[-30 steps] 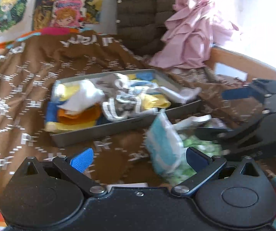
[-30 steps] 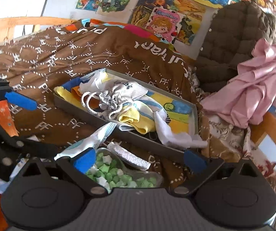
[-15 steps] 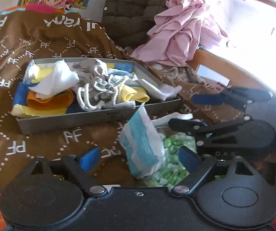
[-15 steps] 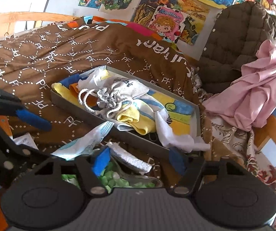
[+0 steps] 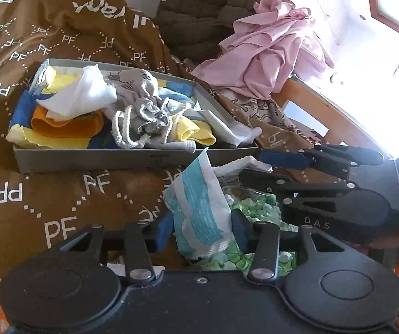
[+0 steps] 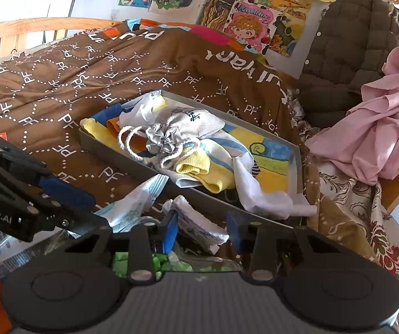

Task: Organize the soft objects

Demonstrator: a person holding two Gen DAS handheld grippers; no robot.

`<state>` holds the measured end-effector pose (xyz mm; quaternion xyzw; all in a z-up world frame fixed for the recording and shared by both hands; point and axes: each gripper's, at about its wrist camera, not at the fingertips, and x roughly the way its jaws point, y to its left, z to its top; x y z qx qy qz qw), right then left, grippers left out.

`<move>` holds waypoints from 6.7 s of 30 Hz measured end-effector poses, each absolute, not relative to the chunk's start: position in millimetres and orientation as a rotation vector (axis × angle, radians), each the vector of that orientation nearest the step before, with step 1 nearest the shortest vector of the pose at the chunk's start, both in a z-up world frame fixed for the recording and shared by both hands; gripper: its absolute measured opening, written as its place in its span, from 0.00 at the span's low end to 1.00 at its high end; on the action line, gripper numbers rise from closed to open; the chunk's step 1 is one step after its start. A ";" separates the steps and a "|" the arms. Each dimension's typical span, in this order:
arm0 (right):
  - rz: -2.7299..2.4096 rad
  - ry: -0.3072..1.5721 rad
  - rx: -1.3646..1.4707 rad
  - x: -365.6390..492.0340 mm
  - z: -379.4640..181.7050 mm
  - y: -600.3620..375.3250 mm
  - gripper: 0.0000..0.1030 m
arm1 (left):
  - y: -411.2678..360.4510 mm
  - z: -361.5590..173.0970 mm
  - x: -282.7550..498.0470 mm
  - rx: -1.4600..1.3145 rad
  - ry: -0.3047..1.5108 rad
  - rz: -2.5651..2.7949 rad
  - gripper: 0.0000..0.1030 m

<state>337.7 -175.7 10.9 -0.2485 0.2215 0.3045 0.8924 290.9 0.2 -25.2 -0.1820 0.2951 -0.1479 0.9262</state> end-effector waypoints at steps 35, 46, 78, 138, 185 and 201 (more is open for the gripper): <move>0.670 0.470 -0.664 333.6 15.8 -151.1 0.10 | 37.5 -34.9 311.6 -0.529 0.780 -0.198 0.15; 0.604 0.307 -0.573 304.9 41.0 -159.4 0.10 | 32.6 15.1 291.2 -0.437 0.636 -0.117 0.12; 0.383 0.359 -0.463 420.9 22.7 -171.4 0.11 | 0.5 47.9 464.9 -0.373 0.605 -0.058 0.12; 0.422 0.291 0.089 308.9 116.0 -249.9 0.99 | -3.7 135.7 266.8 -0.207 0.387 0.115 0.99; 0.460 0.284 0.062 130.4 113.3 -248.2 1.00 | -18.5 118.6 65.3 -0.145 0.301 0.131 0.99; 0.468 0.354 0.060 119.5 105.4 -242.2 1.00 | -4.1 99.9 54.0 -0.190 0.350 0.175 0.99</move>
